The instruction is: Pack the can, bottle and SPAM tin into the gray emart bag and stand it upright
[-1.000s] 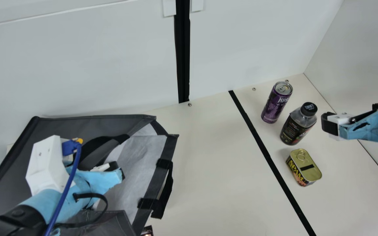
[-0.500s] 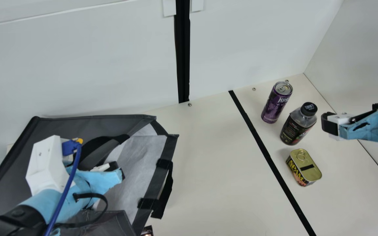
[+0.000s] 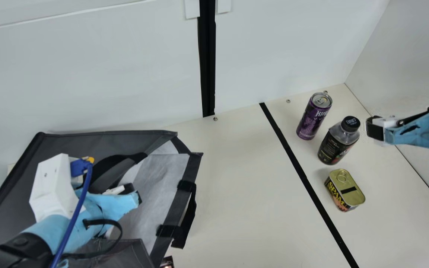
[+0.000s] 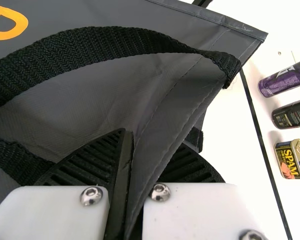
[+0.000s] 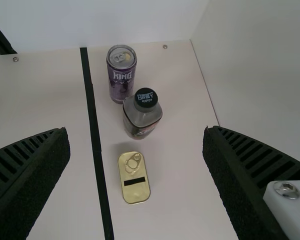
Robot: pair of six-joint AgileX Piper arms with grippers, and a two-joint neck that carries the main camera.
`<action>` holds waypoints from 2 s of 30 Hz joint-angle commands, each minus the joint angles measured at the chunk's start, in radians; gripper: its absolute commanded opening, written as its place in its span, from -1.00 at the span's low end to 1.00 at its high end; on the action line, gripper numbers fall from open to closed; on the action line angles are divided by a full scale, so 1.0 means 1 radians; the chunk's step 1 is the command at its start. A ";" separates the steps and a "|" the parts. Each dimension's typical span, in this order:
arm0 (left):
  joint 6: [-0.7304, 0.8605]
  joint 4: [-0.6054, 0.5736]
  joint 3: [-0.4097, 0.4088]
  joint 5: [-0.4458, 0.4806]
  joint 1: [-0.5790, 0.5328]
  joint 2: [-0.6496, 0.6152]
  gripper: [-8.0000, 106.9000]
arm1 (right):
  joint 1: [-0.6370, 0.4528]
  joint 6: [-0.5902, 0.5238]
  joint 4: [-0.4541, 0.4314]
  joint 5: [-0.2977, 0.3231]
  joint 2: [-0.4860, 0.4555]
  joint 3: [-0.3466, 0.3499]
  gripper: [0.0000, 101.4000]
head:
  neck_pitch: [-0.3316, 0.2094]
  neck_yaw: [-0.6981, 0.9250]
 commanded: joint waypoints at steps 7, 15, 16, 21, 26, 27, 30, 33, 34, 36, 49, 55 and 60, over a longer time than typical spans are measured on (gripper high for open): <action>0.000 0.000 0.000 0.000 0.000 0.000 -1.00 | 0.028 0.036 -0.041 0.004 0.065 -0.079 0.87 | -0.023 -0.002; 0.000 0.000 0.000 0.000 0.000 0.000 -1.00 | 0.076 0.072 -0.082 0.004 0.148 -0.145 0.87 | -0.023 -0.002; 0.000 0.000 0.000 0.000 0.000 0.000 -1.00 | 0.082 0.076 -0.086 0.004 0.160 -0.153 0.87 | -0.023 -0.002; 0.000 0.000 0.000 0.000 0.000 0.000 -1.00 | 0.110 0.093 -0.104 0.004 0.219 -0.193 0.87 | -0.023 -0.002; 0.000 0.000 0.000 0.000 0.000 0.000 -1.00 | 0.136 0.103 -0.124 0.004 0.282 -0.233 0.87 | -0.023 -0.002; 0.000 0.000 0.000 0.000 0.000 0.000 -1.00 | 0.141 0.104 -0.129 0.004 0.294 -0.240 0.87 | -0.023 -0.002; 0.000 0.000 0.000 0.000 0.000 0.000 -1.00 | 0.157 0.106 -0.142 0.004 0.331 -0.261 0.87 | -0.023 -0.002; 0.000 0.000 0.000 0.000 0.000 0.000 -1.00 | 0.172 0.105 -0.155 0.004 0.368 -0.279 0.87 | -0.023 -0.002; 0.000 0.000 0.000 0.000 0.000 0.000 -1.00 | 0.177 0.105 -0.159 0.004 0.379 -0.285 0.87 | -0.023 -0.002; 0.000 0.000 0.000 0.000 0.000 0.000 -1.00 | 0.187 0.104 -0.166 0.004 0.402 -0.297 0.87 | -0.023 -0.002; 0.000 0.000 0.000 0.000 0.000 0.000 -1.00 | 0.247 0.098 -0.191 0.004 0.538 -0.371 0.87 | -0.023 -0.002; 0.000 0.000 0.000 0.000 0.000 0.000 -1.00 | 0.269 0.093 -0.193 0.004 0.594 -0.401 0.87 | -0.023 -0.002; 0.000 0.000 0.000 0.000 0.000 0.000 -1.00 | 0.283 0.087 -0.190 0.004 0.638 -0.423 0.87 | -0.023 -0.002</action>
